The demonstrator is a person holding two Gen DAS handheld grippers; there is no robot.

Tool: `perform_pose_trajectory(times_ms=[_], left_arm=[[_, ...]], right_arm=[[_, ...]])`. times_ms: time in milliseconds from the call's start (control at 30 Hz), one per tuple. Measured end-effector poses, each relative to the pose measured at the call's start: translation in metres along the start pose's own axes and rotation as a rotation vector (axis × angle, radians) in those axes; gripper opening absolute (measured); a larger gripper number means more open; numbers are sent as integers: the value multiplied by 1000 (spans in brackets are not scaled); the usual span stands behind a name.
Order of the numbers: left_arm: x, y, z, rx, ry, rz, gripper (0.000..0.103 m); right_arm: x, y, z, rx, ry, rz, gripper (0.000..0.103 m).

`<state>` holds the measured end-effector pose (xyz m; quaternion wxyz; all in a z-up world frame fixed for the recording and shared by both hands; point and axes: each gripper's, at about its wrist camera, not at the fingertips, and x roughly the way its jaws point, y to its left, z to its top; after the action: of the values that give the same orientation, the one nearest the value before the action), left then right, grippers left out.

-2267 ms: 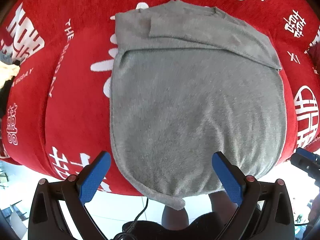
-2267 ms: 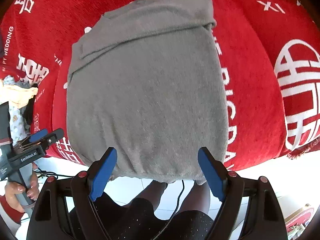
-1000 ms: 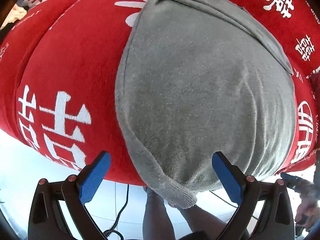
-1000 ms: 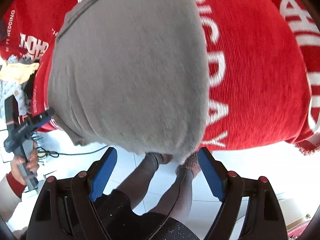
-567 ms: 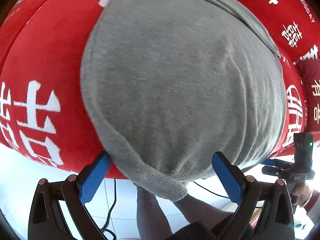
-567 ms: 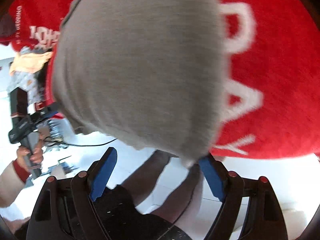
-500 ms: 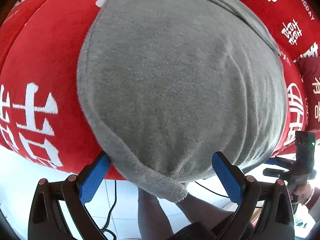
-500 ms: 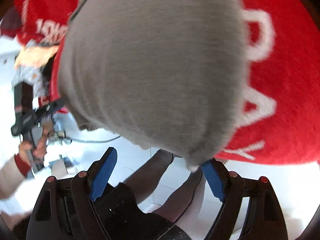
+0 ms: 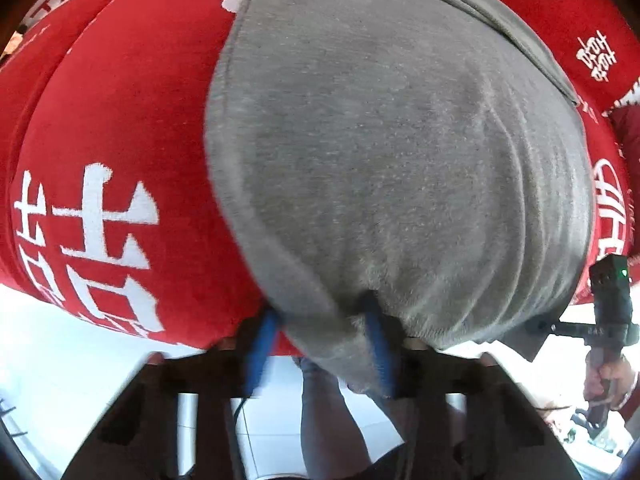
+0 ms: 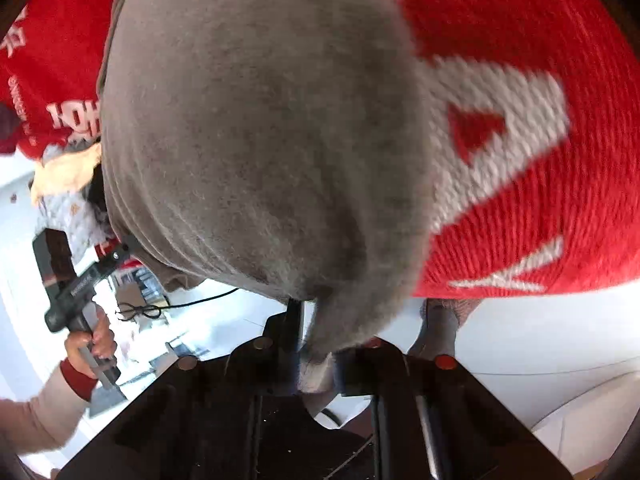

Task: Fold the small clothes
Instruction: 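Lower both grippers to the sweater hem and close them on it, then lift the hem with both grippers and fold it toward the collar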

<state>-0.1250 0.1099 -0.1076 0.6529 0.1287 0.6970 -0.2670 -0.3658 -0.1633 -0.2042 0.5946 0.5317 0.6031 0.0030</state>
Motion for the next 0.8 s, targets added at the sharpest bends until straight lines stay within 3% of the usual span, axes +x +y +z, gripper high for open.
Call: perform_pose_trajectory(times_ms=[33, 67, 267, 467, 633, 800], left_arm=[[-3, 8, 1, -22, 10, -44, 18], [-5, 15, 2, -43, 13, -75, 14], [-32, 34, 13, -131, 0, -249, 14], [-67, 32, 37, -102, -58, -370, 10], [-71, 37, 65, -74, -83, -367, 10], [-40, 41, 69, -77, 44, -244, 10]], right_arm=[[-2, 3, -3, -6, -4, 14, 8], [-6, 7, -7, -5, -13, 49, 8], [-43, 34, -16, 48, -125, 227, 7], [-80, 74, -5, 39, -238, 292, 7], [-103, 104, 17, 0, -308, 293, 7], [-92, 105, 42, -6, -245, 248, 7]])
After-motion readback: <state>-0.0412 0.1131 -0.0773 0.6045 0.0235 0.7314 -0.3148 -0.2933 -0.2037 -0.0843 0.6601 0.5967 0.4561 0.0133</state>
